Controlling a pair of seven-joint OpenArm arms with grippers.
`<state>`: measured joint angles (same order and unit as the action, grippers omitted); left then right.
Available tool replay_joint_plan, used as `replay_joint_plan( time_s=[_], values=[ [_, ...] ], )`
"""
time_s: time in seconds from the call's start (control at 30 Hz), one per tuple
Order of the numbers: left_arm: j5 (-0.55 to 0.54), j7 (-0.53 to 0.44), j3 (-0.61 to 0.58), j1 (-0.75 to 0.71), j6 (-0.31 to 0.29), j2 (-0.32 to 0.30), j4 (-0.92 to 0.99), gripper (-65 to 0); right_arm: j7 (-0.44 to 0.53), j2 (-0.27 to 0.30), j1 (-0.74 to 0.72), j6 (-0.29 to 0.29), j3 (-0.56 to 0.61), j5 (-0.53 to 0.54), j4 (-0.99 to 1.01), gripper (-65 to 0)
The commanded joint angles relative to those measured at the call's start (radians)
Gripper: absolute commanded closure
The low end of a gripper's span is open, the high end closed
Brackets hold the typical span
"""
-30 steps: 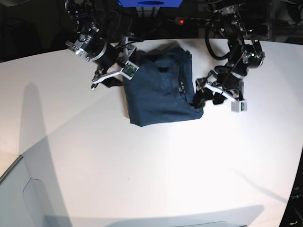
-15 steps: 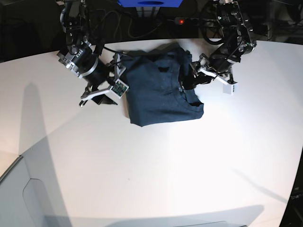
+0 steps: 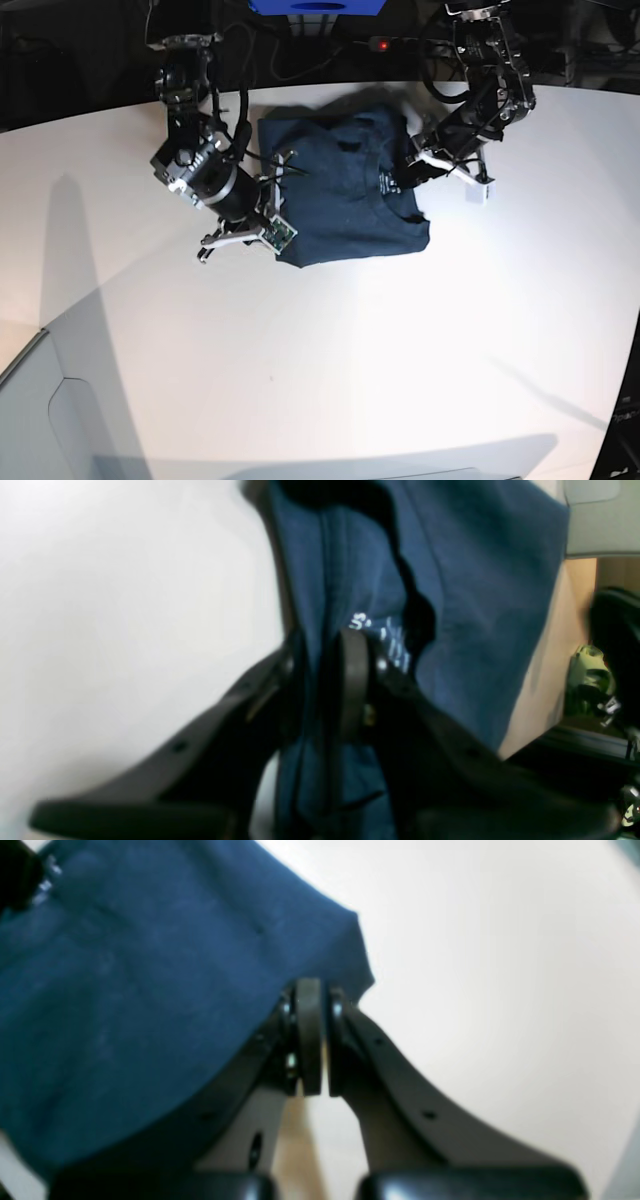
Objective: Fold the T-shirt properly
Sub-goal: 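Smooth the stack edge with the right gripper and withdraw it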
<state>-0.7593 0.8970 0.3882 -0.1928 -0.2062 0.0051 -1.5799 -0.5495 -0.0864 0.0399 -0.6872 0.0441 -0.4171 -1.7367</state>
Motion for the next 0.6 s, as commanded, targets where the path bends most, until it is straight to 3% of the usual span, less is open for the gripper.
replay_joint_plan(
  time_s=[0.0,0.17,0.57],
  values=[
    [-0.016,-0.003,-0.001,0.006,-0.005,-0.003,-0.027,-9.3,0.030,-0.006,-0.024,-0.011,0.000,0.017,-0.007,-0.1],
    [-0.016,0.001,-0.001,0.006,0.003,-0.003,-0.024,0.0,0.036,-0.023,-0.067,-0.011,-0.002,0.017,0.077,-0.1],
    [-0.016,-0.005,0.002,0.003,0.004,-0.034,-0.018,0.0,0.039,-0.002,-0.145,-0.011,-0.037,0.019,0.251,-0.1]
  ],
)
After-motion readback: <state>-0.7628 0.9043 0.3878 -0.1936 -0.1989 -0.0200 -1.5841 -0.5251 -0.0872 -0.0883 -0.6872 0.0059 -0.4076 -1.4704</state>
